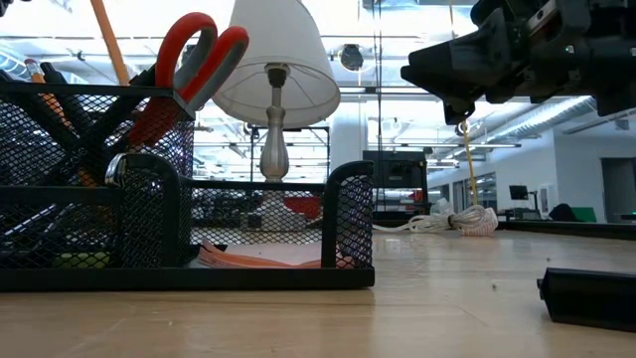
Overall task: Pick and place office supplies into organizer
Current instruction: Put the yellow pencil into the black desk organizer, then put the black paper clip into the black desk organizer
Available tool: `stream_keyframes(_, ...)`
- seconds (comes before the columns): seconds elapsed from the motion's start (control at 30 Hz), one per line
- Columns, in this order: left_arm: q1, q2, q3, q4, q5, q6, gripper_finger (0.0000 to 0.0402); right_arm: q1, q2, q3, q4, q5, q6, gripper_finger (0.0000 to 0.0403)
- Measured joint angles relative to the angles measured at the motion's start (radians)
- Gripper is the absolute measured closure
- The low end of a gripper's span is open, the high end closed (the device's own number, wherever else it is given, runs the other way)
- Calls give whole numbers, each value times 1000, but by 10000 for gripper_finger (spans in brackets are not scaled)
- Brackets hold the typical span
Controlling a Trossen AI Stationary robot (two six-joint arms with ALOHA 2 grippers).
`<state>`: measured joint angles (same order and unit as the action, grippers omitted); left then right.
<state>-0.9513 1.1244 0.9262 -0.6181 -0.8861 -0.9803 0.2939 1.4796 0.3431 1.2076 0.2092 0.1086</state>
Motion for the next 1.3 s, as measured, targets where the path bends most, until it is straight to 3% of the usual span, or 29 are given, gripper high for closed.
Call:
stream_keyframes(0.07,12,0,0,-21,24,-18,376,0,0,0,0,1,0,309)
stream_keyframes(0.17,52,1,0,-28,149,-21,376,0,0,0,0,1,0,309)
stream_keyframes(0.33,105,39,0,-25,284,88,376,0,0,0,0,2,-1,309)
stream_keyframes(0.67,195,142,0,2,371,223,374,0,0,0,-33,3,-19,309)
stream_keyframes(0.87,235,220,0,36,437,296,344,0,0,0,-39,3,-19,309)
stream_keyframes(1.07,263,230,-1,70,402,246,304,0,0,0,-41,1,-21,304)
stream_keyframes(1.3,271,205,-1,104,331,311,212,5,0,1,-98,-4,16,296)
